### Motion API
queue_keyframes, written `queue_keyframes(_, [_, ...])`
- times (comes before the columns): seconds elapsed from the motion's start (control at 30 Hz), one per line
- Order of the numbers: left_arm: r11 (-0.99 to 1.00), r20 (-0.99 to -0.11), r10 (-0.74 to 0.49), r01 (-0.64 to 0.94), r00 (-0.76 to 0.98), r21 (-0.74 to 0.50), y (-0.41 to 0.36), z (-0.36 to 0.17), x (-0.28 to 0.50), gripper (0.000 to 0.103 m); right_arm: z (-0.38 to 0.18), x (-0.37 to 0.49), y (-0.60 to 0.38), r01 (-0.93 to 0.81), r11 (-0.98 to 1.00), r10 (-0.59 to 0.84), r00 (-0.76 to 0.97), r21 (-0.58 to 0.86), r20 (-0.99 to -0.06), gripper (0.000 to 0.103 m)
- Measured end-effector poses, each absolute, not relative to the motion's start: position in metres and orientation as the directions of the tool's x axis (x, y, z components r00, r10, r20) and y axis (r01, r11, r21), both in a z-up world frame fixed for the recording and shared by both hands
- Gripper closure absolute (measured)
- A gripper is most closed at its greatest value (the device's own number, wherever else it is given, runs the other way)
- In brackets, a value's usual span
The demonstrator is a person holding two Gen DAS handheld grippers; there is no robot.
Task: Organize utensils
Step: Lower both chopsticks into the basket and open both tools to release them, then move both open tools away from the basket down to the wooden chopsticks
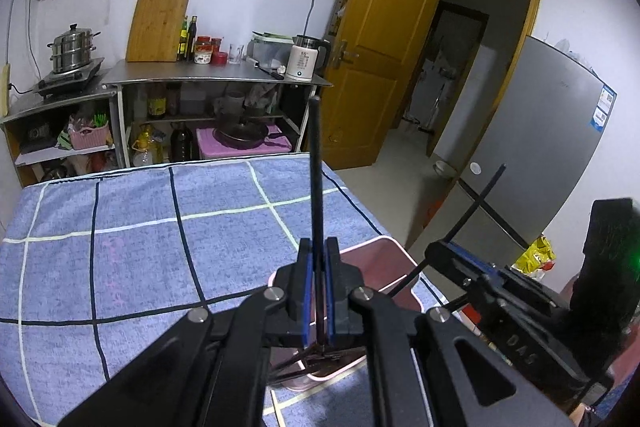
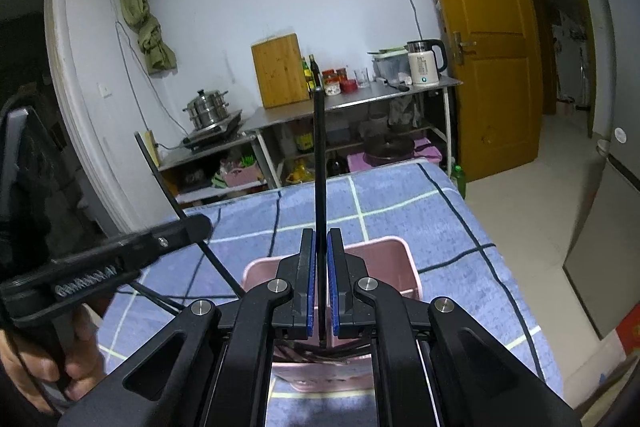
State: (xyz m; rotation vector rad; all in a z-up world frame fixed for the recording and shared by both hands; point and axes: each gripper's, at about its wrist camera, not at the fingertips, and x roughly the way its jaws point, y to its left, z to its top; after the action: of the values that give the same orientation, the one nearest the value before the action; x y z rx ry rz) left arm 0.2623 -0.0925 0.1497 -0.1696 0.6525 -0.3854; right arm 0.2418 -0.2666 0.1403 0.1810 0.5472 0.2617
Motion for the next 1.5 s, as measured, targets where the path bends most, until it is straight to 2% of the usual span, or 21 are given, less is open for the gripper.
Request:
queue_keyframes(0.23, [0.922,-0.562,-0.387,0.315,0.731,-0.225,-0.101,0.150,0.259,0.097,0.138,0.242,-0.256,-0.211,0.962,0.271,0.821,0.174,-0.502,0.098])
queue_keyframes(0.77, [0.932,-0.605,-0.363,0.280,0.708,-0.232,-0.091,0.135,0.262,0.095,0.120,0.246,-0.258,-0.200,0.964,0.264,0.782,0.173,-0.564,0.097])
queue_keyframes(0.87, [0.932,-0.604,-0.364,0.280,0.709,-0.232,-0.090,0.136,0.260,0.088,0.116,0.245,-0.259,-0.190,0.966,0.258,0.778,0.177,-0.574,0.097])
queue_keyframes(0.9, [0.931,-0.604,-0.365,0.281,0.709,-0.233,-0.089,0.136,0.260,0.079,0.116,0.245,-0.259,-0.188,0.966,0.258,0.776,0.180,-0.576,0.097])
queue_keyframes(0.93, [0.931,-0.601,-0.364,0.278,0.711,-0.235,-0.088,0.136,0.259,0.075,0.115,0.245,-0.260,-0.186,0.966,0.258,0.774,0.182,-0.578,0.097])
queue_keyframes(1.0, [0.930,-0.595,-0.368,0.277,0.714,-0.242,-0.086,0.138,0.258,0.075,0.116,0.243,-0.260,-0.187,0.965,0.259,0.774,0.182,-0.578,0.097])
queue_keyframes(1.1, [0.930,-0.586,-0.366,0.272,0.723,-0.247,-0.083,0.142,0.256,0.067,0.122,0.238,-0.261,-0.188,0.966,0.255,0.787,0.175,-0.562,0.096])
queue_keyframes(1.37, [0.925,-0.543,-0.377,0.279,0.750,-0.257,-0.072,0.160,0.239,0.061,0.138,0.223,-0.267,-0.178,0.968,0.246,0.813,0.177,-0.527,0.086])
queue_keyframes(1.5, [0.923,-0.520,-0.382,0.280,0.764,-0.265,-0.065,0.168,0.228,0.060,0.145,0.213,-0.270,-0.173,0.969,0.242,0.823,0.178,-0.515,0.085])
